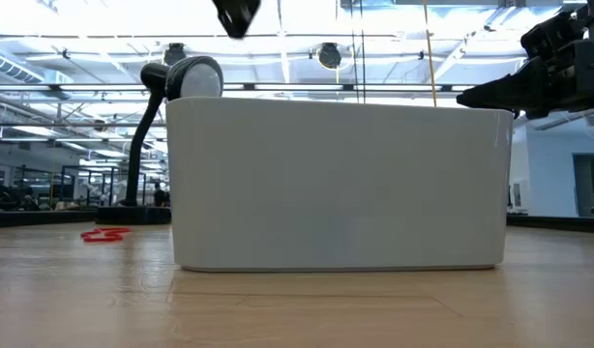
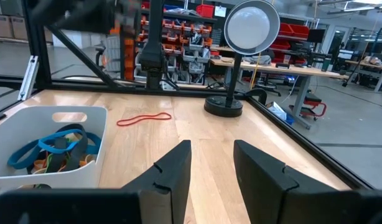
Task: Pick and place rubber bands into bin
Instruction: Put the red rubber band into the gray bin
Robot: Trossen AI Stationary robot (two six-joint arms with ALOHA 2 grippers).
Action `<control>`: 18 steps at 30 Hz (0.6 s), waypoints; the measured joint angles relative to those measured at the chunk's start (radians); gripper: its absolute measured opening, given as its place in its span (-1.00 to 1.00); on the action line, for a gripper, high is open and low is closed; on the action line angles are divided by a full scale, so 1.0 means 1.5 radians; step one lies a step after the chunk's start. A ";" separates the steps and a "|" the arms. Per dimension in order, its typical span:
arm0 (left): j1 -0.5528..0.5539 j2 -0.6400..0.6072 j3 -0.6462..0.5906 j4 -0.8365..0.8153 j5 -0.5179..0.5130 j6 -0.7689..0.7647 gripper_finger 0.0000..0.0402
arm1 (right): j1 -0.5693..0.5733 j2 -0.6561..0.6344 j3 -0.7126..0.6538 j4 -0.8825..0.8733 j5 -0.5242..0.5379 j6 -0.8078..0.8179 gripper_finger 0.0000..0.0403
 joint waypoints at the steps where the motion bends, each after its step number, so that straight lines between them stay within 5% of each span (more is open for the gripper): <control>1: 0.000 -0.018 0.000 -0.007 0.000 0.003 -0.23 | 0.000 0.000 0.000 0.000 0.000 0.000 -0.42; 9: 0.000 -0.127 0.000 -0.069 -0.009 0.075 -0.23 | 0.000 0.000 0.000 0.000 0.000 0.000 -0.42; 18: 0.000 -0.179 0.000 -0.304 -0.198 0.002 -0.23 | 0.000 0.000 0.000 0.000 0.000 -0.001 -0.42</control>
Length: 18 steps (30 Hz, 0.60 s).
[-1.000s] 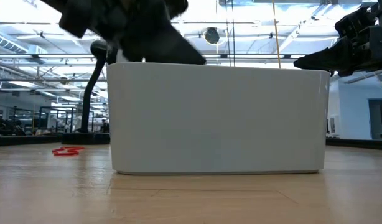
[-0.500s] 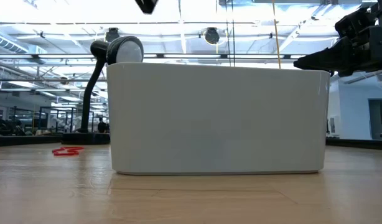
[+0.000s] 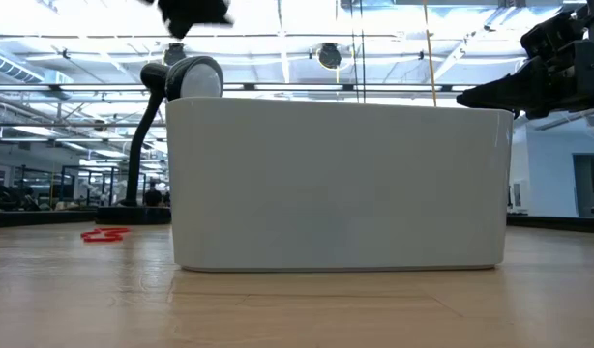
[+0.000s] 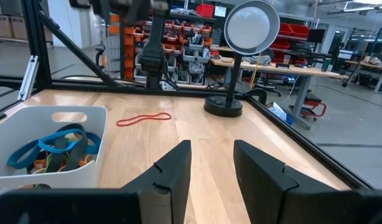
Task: Pick and place rubber bands into bin
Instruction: Put the red rubber band into the gray bin
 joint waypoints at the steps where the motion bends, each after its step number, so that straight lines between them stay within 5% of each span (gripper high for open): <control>1: 0.000 0.001 0.000 -0.037 -0.006 -0.004 -0.23 | 0.000 0.000 0.000 0.000 0.000 0.000 -0.42; 8: 0.000 0.027 -0.001 -0.215 -0.010 -0.061 -0.23 | 0.000 0.000 0.000 0.000 0.000 -0.001 -0.42; 18: 0.000 0.100 -0.001 -0.331 0.040 -0.152 -0.23 | 0.000 0.000 0.000 -0.005 0.000 -0.002 -0.42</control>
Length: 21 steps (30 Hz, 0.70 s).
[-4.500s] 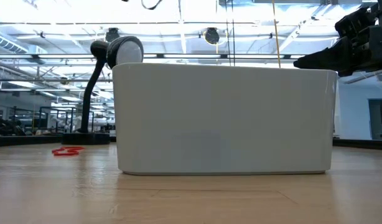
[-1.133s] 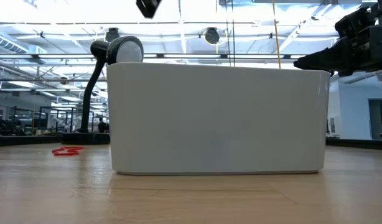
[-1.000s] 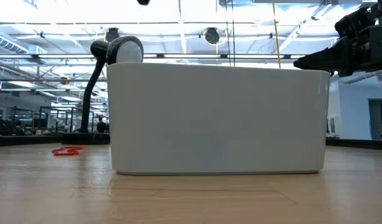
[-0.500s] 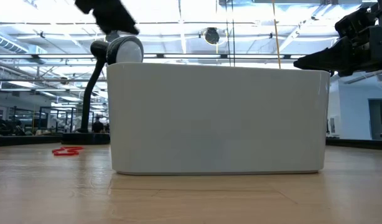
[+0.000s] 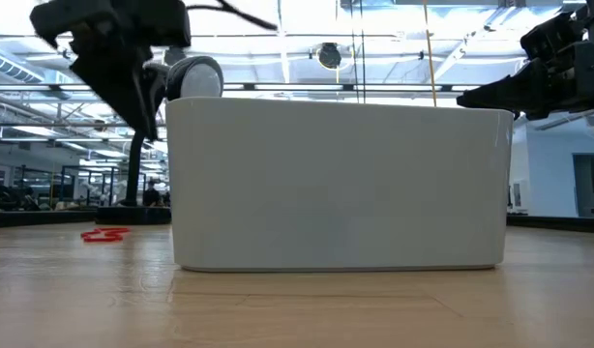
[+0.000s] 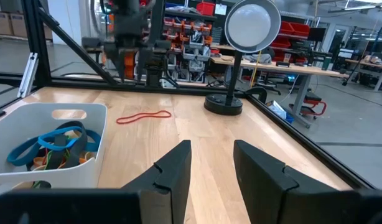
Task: Pick and place rubber bands into bin
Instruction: Put the red rubber band into the gray bin
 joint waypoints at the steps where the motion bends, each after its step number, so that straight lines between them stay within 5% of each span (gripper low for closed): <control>1: 0.000 0.010 0.000 -0.002 0.011 -0.001 -0.23 | 0.000 0.000 0.000 0.000 0.000 0.000 -0.42; 21: -0.012 0.189 0.000 0.004 0.112 -0.102 -0.23 | 0.000 0.000 0.000 0.000 0.000 0.002 -0.42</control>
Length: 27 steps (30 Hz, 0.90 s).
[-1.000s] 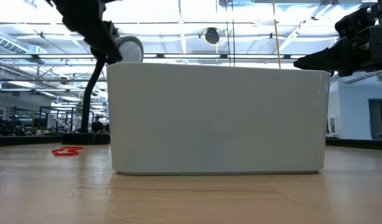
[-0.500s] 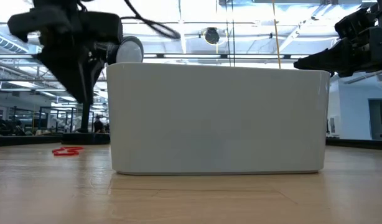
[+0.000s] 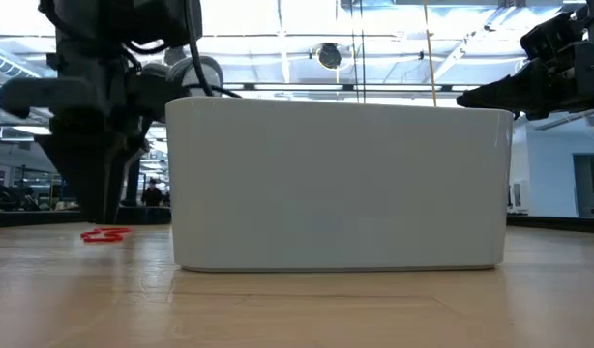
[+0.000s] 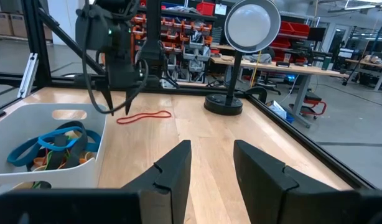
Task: Pick and place rubber bands into bin
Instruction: Put the red rubber band into the gray bin
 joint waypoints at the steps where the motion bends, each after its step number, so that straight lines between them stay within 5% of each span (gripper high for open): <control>1: 0.000 0.006 0.000 0.001 0.000 -0.001 -0.23 | 0.000 0.000 0.000 0.000 0.000 0.000 -0.42; 15: 0.007 0.057 0.003 0.006 0.022 0.001 -0.25 | 0.000 0.000 0.000 0.000 0.000 -0.001 -0.42; 27: 0.024 0.058 0.001 0.022 0.038 0.014 -0.87 | 0.000 0.000 0.000 0.000 0.000 -0.001 -0.42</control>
